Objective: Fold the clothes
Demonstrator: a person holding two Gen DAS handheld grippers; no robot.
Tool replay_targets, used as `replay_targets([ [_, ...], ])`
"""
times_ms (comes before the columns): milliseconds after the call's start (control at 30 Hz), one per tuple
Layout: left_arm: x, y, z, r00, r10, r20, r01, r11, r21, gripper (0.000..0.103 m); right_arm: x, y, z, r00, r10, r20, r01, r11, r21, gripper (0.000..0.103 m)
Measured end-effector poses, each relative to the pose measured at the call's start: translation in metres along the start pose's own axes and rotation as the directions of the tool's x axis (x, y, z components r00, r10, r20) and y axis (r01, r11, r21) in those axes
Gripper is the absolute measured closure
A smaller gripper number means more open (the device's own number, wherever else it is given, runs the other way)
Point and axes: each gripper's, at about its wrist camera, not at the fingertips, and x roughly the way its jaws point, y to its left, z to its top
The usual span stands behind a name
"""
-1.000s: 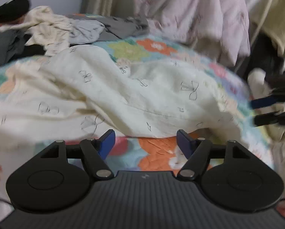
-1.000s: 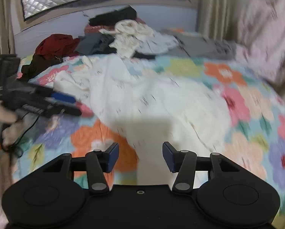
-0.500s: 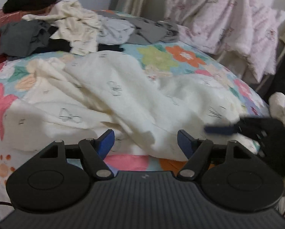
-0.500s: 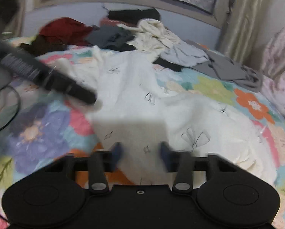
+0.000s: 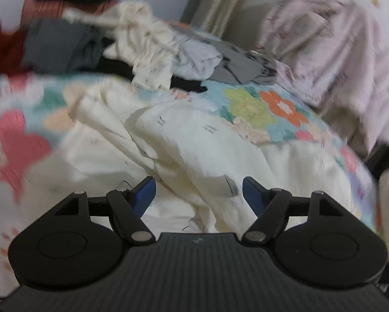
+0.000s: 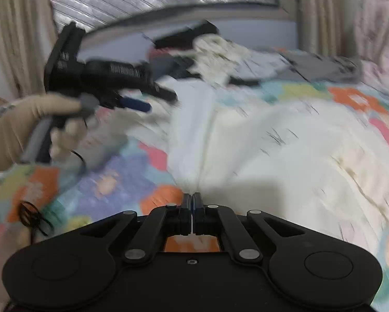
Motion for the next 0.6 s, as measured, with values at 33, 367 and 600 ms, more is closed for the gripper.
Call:
replay_targets([
  [33, 0.006, 0.003, -0.001, 1.0, -0.016, -0.02, 0.015, 0.999, -0.042, 0.03, 0.0, -0.001, -0.002, 1.0, -0.018, -0.012, 0.018, 1.0, 0.006, 0.102],
  [367, 0.024, -0.005, -0.016, 0.993, -0.09, 0.074, 0.086, 0.995, 0.049, 0.1, 0.005, -0.002, 0.002, 1.0, 0.013, -0.022, -0.012, 0.999, 0.05, 0.102],
  [600, -0.004, -0.024, -0.021, 0.987, -0.04, 0.153, 0.009, 0.98, 0.199, 0.101, 0.01, -0.013, -0.003, 0.998, 0.056, 0.008, -0.057, 0.994, 0.09, 0.102],
])
